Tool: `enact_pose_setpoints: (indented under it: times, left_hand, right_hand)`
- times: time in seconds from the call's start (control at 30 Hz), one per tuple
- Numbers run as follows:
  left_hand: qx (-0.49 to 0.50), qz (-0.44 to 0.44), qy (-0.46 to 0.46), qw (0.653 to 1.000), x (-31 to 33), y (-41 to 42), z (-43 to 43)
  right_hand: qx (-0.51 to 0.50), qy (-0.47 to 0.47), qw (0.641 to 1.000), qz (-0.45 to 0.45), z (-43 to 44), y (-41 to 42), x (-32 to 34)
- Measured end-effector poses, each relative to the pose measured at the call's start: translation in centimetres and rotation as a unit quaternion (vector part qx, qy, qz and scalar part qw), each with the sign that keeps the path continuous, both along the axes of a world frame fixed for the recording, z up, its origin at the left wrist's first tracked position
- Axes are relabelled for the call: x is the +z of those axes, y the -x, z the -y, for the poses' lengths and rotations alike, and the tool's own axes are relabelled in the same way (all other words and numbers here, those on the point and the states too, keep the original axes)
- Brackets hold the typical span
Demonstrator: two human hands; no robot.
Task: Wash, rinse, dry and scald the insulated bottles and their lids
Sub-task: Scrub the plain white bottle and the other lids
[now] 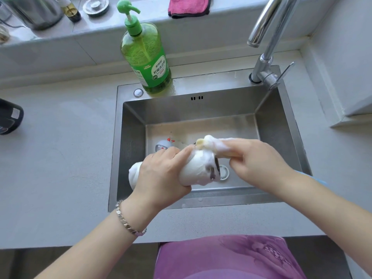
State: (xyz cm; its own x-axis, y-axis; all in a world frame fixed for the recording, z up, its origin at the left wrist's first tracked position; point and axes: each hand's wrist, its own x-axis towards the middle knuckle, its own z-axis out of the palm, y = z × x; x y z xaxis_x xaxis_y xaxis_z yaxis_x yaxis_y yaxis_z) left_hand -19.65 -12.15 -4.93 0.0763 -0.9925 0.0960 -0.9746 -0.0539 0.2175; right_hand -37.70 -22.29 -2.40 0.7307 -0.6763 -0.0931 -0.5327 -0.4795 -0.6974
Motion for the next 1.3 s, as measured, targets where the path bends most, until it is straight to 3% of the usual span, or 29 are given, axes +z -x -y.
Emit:
enact_pose_setpoints:
  times: [0.13,0.27,0.37,0.5,0.6,0.73,0.83,0.9,0.97,1.07,1.13,1.2,1.3]
  left_hand:
    - [0.017,-0.011,-0.014,1.000,0.1,-0.2,0.0]
    - [0.002,-0.023,-0.007,1.000,-0.2,0.5,-0.2]
    - [0.020,-0.032,0.005,0.999,-0.1,0.3,0.1]
    - [0.012,-0.030,0.011,0.999,-0.2,0.5,0.2]
    - [0.035,-0.056,0.012,0.998,0.0,0.3,0.3]
    - [0.038,-0.100,0.000,0.994,0.3,0.3,0.1]
    - [0.124,-0.248,-0.016,0.961,1.2,0.9,0.2]
    - [0.159,-0.319,-0.028,0.934,1.2,1.4,0.4]
    - [0.184,-0.353,-0.028,0.917,1.0,2.0,0.7]
    - [0.233,-0.370,-0.052,0.898,0.7,2.2,1.4]
    - [0.236,-0.336,-0.065,0.909,0.6,2.1,1.8]
    - [0.219,-0.287,-0.069,0.930,0.8,2.3,1.9]
    - [0.216,-0.316,-0.076,0.921,1.1,2.4,2.0]
  right_hand:
    - [0.011,0.093,0.995,0.025,-0.8,0.3,-0.3]
    - [-0.021,0.044,0.999,-0.010,-0.2,0.4,-0.7]
    - [-0.003,0.089,0.996,0.025,-0.5,0.2,-0.2]
    - [-0.048,0.006,0.999,0.012,-0.4,0.2,-0.3]
    - [-0.039,0.043,0.997,0.054,-0.9,-0.2,0.2]
    - [-0.094,-0.100,0.989,0.047,-0.2,-0.2,-0.9]
    - [-0.124,-0.278,0.935,0.185,-0.7,-0.6,-0.6]
    - [-0.141,-0.329,0.895,0.265,-1.6,-1.0,-0.5]
    - [-0.179,-0.318,0.884,0.292,-2.4,-1.3,-1.1]
    - [-0.233,-0.262,0.904,0.246,-3.8,-1.1,-2.3]
    - [-0.238,-0.233,0.919,0.212,-4.2,-1.0,-2.8]
    - [-0.256,-0.242,0.911,0.213,-3.7,-1.2,-3.2]
    - [-0.259,-0.239,0.910,0.220,-3.5,-1.6,-2.8]
